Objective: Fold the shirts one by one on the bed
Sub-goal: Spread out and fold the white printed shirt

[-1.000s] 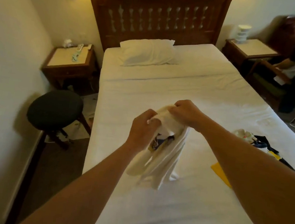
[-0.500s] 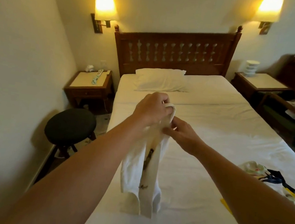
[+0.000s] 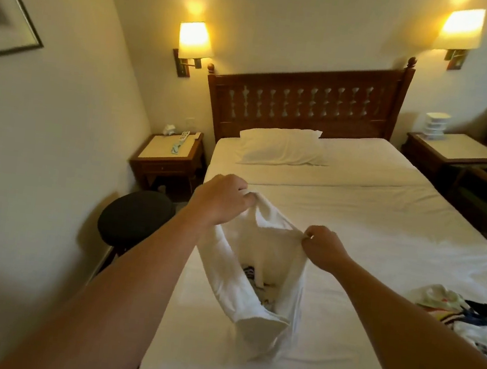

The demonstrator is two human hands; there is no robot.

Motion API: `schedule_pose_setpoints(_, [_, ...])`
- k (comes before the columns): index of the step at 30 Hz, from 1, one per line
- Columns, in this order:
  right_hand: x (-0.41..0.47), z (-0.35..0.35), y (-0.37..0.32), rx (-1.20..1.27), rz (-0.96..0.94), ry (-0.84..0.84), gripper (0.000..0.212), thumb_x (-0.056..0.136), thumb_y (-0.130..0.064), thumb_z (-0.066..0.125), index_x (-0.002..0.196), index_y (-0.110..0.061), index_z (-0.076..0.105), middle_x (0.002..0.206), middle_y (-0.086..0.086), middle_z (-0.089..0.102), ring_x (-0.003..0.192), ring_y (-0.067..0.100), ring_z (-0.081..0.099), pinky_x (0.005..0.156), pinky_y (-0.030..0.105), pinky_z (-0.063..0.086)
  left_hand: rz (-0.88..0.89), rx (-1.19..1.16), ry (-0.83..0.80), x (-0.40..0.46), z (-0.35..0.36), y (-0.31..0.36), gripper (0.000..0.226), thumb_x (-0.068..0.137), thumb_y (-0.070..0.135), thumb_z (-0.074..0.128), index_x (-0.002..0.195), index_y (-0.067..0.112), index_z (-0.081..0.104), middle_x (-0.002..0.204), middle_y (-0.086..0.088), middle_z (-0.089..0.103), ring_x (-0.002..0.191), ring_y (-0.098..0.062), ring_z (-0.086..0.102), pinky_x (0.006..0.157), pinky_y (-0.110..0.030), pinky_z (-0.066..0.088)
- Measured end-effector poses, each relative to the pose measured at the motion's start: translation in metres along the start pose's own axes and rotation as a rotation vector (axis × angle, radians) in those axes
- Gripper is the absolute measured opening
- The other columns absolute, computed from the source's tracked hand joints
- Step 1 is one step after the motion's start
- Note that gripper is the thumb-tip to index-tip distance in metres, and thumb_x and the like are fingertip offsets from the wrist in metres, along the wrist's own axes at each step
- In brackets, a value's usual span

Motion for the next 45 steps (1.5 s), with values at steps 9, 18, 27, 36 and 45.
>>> schedule_pose_setpoints(9, [-0.006, -0.048, -0.097, 0.359, -0.282, -0.015, 0.018, 0.099, -0.008, 0.047, 0.103, -0.004, 0.063, 0.086, 0.001, 0.056, 0.077, 0.014, 0.049, 0.063, 0.028, 0.037, -0.053, -0.093, -0.121, -0.023, 0.053, -0.014, 0.076, 0.073, 0.066, 0.076, 0.137, 0.032, 0.05, 0.131, 0.005, 0.056, 0.118, -0.022, 0.055, 0.099, -0.046, 0.047])
schedule_pose_setpoints(18, [-0.013, -0.079, -0.077, -0.148, -0.433, -0.039, 0.016, 0.085, -0.025, 0.068, 0.074, -0.021, 0.056, 0.076, 0.001, 0.057, 0.074, 0.02, 0.054, 0.061, 0.032, 0.042, -0.01, -0.622, 0.035, -0.008, 0.053, 0.019, 0.025, 0.093, 0.022, 0.072, 0.085, -0.002, 0.07, 0.084, -0.024, 0.066, 0.07, -0.019, 0.056, 0.068, -0.036, 0.043])
schedule_pose_setpoints(27, [0.001, -0.101, 0.066, -0.262, -0.064, 0.115, 0.019, 0.081, -0.009, 0.051, 0.064, -0.018, 0.051, 0.075, 0.001, 0.054, 0.077, 0.027, 0.054, 0.063, 0.032, 0.04, 0.026, -0.356, -0.061, 0.004, 0.045, 0.031, 0.031, 0.091, 0.032, 0.074, 0.08, 0.003, 0.071, 0.071, -0.01, 0.063, 0.064, -0.019, 0.058, 0.061, -0.03, 0.04])
schedule_pose_setpoints(36, [0.007, -0.06, 0.086, 0.236, -0.165, -0.107, 0.023, 0.072, -0.035, 0.058, 0.076, -0.012, 0.055, 0.075, 0.005, 0.056, 0.07, 0.02, 0.05, 0.062, 0.031, 0.037, -0.077, -0.046, -0.002, 0.002, 0.066, 0.002, 0.031, 0.094, 0.042, 0.067, 0.077, 0.016, 0.068, 0.069, -0.003, 0.064, 0.066, -0.019, 0.061, 0.064, -0.034, 0.047])
schedule_pose_setpoints(45, [0.039, -0.003, 0.145, -0.501, -0.174, -0.23, 0.01, 0.092, -0.019, 0.052, 0.088, -0.022, 0.061, 0.097, 0.001, 0.066, 0.096, 0.026, 0.065, 0.073, 0.031, 0.046, -0.042, 0.316, -0.078, -0.003, 0.103, -0.017, 0.024, 0.1, 0.043, 0.058, 0.086, 0.025, 0.063, 0.086, 0.007, 0.057, 0.075, -0.017, 0.057, 0.065, -0.037, 0.053])
Point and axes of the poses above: each hand's wrist, its own x-axis towards the middle knuckle, its own z-axis out of the palm, y = z × x, the point moved 7 cm from there along x, towards the middle knuckle
